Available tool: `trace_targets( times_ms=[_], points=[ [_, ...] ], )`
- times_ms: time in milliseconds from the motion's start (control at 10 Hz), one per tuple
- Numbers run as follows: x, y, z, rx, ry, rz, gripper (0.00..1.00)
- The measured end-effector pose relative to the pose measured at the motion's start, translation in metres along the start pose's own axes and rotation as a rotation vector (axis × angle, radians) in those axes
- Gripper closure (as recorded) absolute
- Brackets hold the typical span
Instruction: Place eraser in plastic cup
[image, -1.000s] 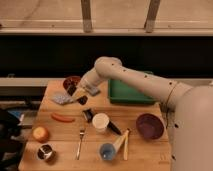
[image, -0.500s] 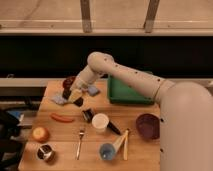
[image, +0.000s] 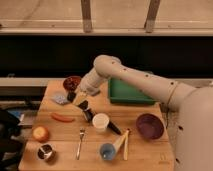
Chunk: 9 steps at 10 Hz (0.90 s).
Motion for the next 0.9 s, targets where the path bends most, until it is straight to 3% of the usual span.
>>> trace_targets(
  times_ms=[500, 900],
  points=[
    [0.028, 0.037, -0.035, 0.08, 0.0, 0.111, 0.94],
    [0.059, 0.065, -0.05, 0.135, -0.012, 0.218, 0.94]
  ],
)
